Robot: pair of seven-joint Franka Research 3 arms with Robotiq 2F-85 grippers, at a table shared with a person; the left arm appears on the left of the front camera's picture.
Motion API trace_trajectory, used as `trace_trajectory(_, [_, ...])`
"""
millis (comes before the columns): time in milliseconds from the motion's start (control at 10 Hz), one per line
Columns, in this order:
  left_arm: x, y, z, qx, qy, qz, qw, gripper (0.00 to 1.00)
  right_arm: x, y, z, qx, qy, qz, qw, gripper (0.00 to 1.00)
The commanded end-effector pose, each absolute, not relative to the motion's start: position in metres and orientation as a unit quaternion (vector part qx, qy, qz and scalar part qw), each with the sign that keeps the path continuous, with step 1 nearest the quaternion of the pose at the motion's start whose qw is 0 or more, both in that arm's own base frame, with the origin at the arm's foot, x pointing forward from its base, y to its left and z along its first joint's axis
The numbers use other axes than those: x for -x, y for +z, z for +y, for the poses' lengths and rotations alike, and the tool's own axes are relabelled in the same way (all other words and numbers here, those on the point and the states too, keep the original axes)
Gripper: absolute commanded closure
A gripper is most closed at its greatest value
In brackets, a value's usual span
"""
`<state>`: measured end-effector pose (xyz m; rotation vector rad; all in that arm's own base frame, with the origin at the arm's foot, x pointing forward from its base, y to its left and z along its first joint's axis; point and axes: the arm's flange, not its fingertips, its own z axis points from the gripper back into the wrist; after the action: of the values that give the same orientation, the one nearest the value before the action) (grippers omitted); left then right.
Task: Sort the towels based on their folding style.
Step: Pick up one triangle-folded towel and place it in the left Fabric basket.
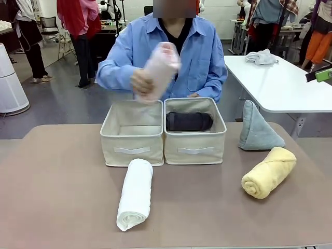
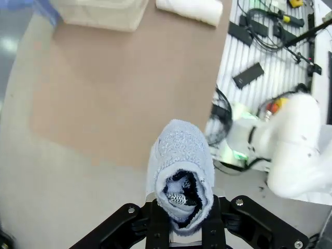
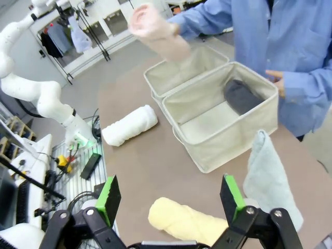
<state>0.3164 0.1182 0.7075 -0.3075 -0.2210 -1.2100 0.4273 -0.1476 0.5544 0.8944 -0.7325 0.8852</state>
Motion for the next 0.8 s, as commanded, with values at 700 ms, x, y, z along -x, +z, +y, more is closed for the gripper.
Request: trace_trajectory(700, [-0.424,0.663,-0.093,0.056,-0.613,-0.098,0.782,0.81,-0.427,0.555,-0.148,-0.413,0.403,-0.338,0.744,0.00])
